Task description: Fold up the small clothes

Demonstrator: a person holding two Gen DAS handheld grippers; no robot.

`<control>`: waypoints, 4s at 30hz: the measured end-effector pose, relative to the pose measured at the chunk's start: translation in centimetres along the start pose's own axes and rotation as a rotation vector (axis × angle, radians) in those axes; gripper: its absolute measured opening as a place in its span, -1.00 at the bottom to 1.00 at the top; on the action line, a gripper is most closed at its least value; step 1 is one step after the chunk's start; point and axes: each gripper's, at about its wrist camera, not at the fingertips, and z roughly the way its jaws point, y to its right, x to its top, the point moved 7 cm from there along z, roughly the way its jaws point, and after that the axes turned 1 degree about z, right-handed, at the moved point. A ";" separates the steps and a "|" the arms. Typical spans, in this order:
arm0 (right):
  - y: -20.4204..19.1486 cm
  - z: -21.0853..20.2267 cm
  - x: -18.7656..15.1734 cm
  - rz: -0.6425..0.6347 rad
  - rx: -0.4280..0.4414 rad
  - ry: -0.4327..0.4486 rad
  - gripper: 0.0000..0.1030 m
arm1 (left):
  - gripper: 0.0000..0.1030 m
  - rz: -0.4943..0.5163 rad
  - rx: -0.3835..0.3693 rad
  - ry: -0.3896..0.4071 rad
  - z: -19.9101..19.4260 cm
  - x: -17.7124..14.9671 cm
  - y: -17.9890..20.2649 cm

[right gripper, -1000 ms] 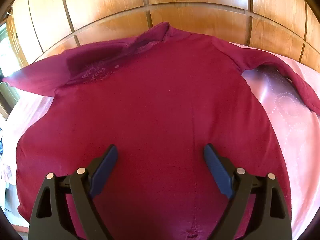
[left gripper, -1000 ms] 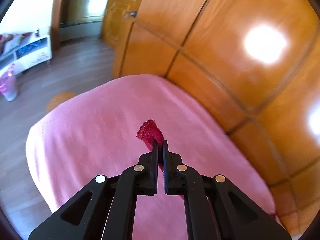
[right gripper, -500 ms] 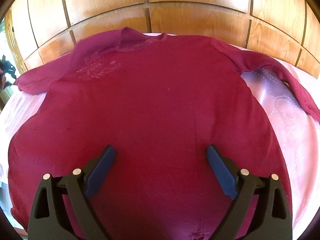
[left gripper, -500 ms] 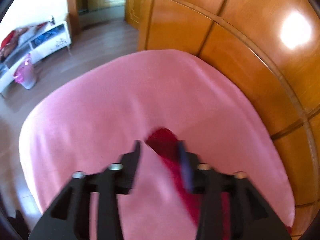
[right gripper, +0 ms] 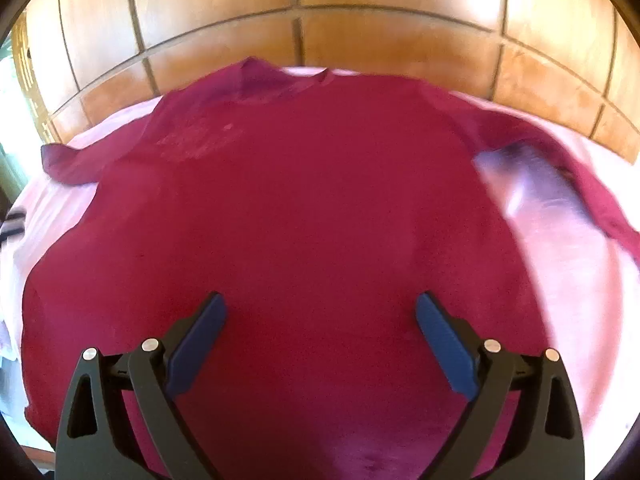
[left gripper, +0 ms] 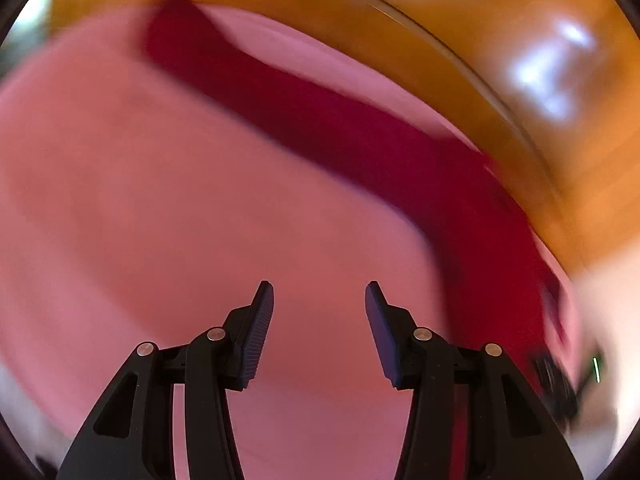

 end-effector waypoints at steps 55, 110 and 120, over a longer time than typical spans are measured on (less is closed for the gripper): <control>39.2 1.5 4.5 0.860 -0.226 0.103 -0.90 | 0.02 0.512 0.106 -0.022 13.2 -6.1 22.3; -1.8 5.0 9.4 0.073 0.127 -0.002 0.40 | 0.48 -0.212 0.452 0.276 2.6 11.7 -7.9; -2.9 11.1 7.9 0.064 0.075 -0.038 0.52 | -0.21 -0.203 0.453 0.315 4.8 16.5 -10.3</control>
